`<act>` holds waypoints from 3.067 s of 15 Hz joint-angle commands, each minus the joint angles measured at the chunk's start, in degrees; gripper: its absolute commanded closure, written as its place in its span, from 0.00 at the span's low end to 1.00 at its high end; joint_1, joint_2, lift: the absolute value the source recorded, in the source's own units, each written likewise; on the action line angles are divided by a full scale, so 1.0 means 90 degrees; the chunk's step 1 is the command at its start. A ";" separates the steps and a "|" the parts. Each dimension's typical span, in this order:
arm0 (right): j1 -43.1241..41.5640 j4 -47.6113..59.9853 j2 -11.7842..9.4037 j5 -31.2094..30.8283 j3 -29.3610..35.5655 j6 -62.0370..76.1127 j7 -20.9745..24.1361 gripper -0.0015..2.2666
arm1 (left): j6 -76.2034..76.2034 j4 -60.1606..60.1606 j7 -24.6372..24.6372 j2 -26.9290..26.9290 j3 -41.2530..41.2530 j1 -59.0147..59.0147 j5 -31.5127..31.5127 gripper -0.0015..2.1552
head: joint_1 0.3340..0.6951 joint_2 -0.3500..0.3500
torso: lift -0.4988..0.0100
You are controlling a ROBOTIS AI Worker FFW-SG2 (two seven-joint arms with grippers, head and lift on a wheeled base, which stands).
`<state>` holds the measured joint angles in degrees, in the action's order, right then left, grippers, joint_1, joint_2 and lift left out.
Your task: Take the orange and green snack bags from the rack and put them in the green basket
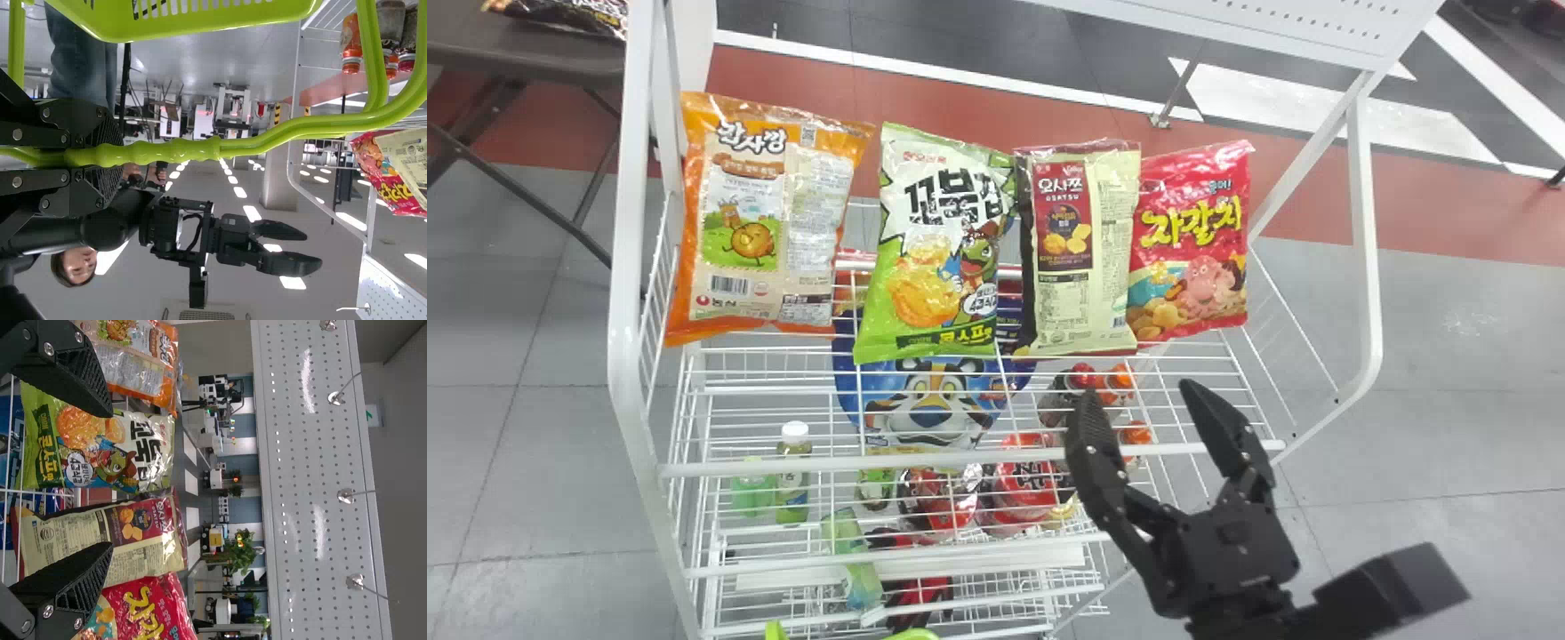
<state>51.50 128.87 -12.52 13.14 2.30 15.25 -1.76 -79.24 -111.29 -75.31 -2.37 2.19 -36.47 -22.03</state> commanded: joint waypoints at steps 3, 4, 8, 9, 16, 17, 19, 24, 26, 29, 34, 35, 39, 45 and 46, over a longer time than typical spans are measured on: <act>-0.0947 -0.0149 0.0288 -0.0542 -0.0773 -0.0968 0.0010 0.06 | -0.0020 0.0002 -0.0001 0.0000 -0.0087 -0.0010 0.0133 1.00 | 1.00 0.00 | 0.98; -0.1201 -0.0228 0.0308 -0.0552 -0.0900 -0.1183 0.0010 0.06 | 0.0000 -0.0008 -0.0001 0.0000 -0.0126 -0.0010 0.0172 1.00 | 1.00 0.00 | 0.98; -0.2265 -0.0550 0.0513 -0.0855 -0.1339 -0.2120 0.0010 0.06 | -0.0117 -0.0067 -0.0001 -0.0068 -0.0341 0.0039 0.0416 1.00 | 1.00 0.00 | 0.98; -0.2568 -0.0706 0.0513 -0.0913 -0.1456 -0.2257 0.0010 0.06 | -0.0117 -0.0067 0.0009 -0.0078 -0.0380 0.0039 0.0445 1.00 | 1.00 0.00 | 0.98; -0.4336 -0.2103 0.0952 -0.1128 -0.2150 -0.3156 -0.0088 0.06 | -0.0156 -0.0027 -0.0001 -0.0107 -0.0439 0.0000 0.0514 1.00 | 1.00 0.21 | 0.98; -0.4599 -0.2356 0.1040 -0.1138 -0.2228 -0.3175 -0.0117 0.06 | -0.0176 -0.0018 -0.0001 -0.0107 -0.0429 0.0010 0.0514 1.00 | 1.00 0.24 | 0.98; -0.5166 -0.2933 0.1265 -0.1157 -0.2404 -0.3253 -0.0147 0.06 | -0.0215 -0.0008 0.0009 -0.0107 -0.0429 0.0039 0.0514 1.00 | 1.00 0.33 | 0.98; -0.6269 -0.4153 0.1397 -0.1333 -0.2736 -0.3409 -0.0088 0.06 | -0.0215 0.0109 -0.0059 -0.0127 -0.0253 0.0049 0.0445 1.00 | 1.00 0.48 | 0.98; -0.6328 -0.4290 0.1397 -0.1382 -0.2775 -0.3409 0.0019 0.06 | -0.0215 0.0139 -0.0079 -0.0127 -0.0214 0.0078 0.0416 1.00 | 1.00 0.51 | 0.98; -0.6513 -0.4456 0.1397 -0.1314 -0.2716 -0.3722 0.0010 0.73 | -0.0235 0.0236 -0.0069 -0.0127 -0.0253 0.0215 0.0416 1.00 | 1.00 0.53 | 0.98; -0.6123 -0.3870 0.1397 -0.1275 -0.2677 -0.3331 -0.0078 0.99 | -0.0235 0.0236 -0.0069 -0.0127 -0.0292 0.0234 0.0416 1.00 | 1.00 0.51 | 0.98; -0.6064 -0.3753 0.1397 -0.1236 -0.2677 -0.3331 -0.0078 0.99 | -0.0235 0.0207 -0.0069 -0.0127 -0.0292 0.0215 0.0416 1.00 | 1.00 0.51 | 0.98; -0.5566 -0.2952 0.1157 -0.1011 -0.2638 -0.3331 -0.0030 0.99 | -0.0235 0.0060 -0.0020 -0.0117 -0.0312 0.0078 0.0436 1.00 | 1.00 0.52 | 0.98; -0.4062 -0.0970 0.0386 -0.0093 -0.2081 -0.3683 -0.0166 0.99 | -0.0235 -0.0076 0.0019 -0.0117 -0.0488 0.0049 0.0524 1.00 | 1.00 0.39 | 0.98; -0.3779 -0.0628 0.0308 0.0161 -0.1925 -0.3742 -0.0283 0.99 | -0.0235 -0.0096 0.0019 -0.0117 -0.0507 0.0049 0.0533 1.00 | 1.00 0.36 | 0.98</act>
<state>13.78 118.84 -8.52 11.50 -16.87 -17.90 -3.74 -81.35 -111.85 -75.15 -3.41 -2.12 -35.99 -17.34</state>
